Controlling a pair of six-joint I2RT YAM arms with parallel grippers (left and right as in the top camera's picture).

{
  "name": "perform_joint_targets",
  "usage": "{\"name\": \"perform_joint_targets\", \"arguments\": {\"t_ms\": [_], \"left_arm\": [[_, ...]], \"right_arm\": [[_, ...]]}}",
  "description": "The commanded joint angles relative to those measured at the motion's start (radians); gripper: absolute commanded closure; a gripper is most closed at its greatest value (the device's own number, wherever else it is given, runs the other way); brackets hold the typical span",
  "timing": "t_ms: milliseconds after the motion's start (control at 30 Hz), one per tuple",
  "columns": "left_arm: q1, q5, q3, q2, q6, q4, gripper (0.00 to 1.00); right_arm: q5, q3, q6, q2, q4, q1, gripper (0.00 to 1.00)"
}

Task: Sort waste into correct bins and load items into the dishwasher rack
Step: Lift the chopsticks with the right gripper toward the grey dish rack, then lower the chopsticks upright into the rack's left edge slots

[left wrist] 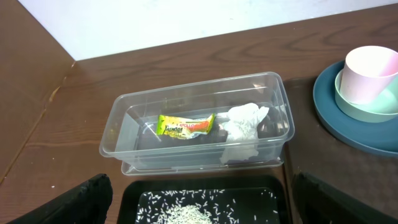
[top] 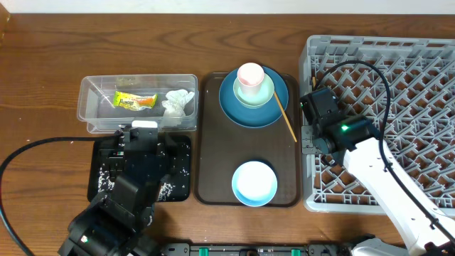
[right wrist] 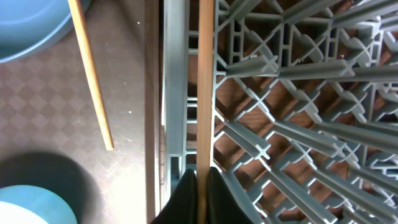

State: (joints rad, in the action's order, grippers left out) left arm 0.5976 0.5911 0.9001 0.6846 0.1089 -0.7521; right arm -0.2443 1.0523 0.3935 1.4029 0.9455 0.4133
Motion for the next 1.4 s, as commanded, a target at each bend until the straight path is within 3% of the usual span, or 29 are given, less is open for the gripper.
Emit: {"name": "perform_joint_targets", "arguments": {"t_ms": [0, 333, 833, 1100, 1367], "left_arm": [[0.002, 0.023, 0.031, 0.0, 0.016, 0.001, 0.05], [0.002, 0.023, 0.031, 0.0, 0.016, 0.0, 0.05], [0.002, 0.023, 0.031, 0.0, 0.016, 0.0, 0.05], [0.002, 0.023, 0.031, 0.0, 0.016, 0.0, 0.05], [0.002, 0.023, 0.031, 0.0, 0.016, 0.0, 0.05]], "right_arm": [[-0.021, -0.002, 0.01, 0.002, 0.001, -0.014, 0.9], [-0.009, -0.002, 0.01, 0.002, -0.001, -0.014, 0.87], [0.224, -0.002, -0.001, 0.004, -0.154, -0.01, 0.77], [0.223, -0.002, -0.105, 0.072, -0.168, -0.006, 0.66], [0.227, -0.002, -0.156, 0.175, -0.178, -0.006, 0.64]]}}
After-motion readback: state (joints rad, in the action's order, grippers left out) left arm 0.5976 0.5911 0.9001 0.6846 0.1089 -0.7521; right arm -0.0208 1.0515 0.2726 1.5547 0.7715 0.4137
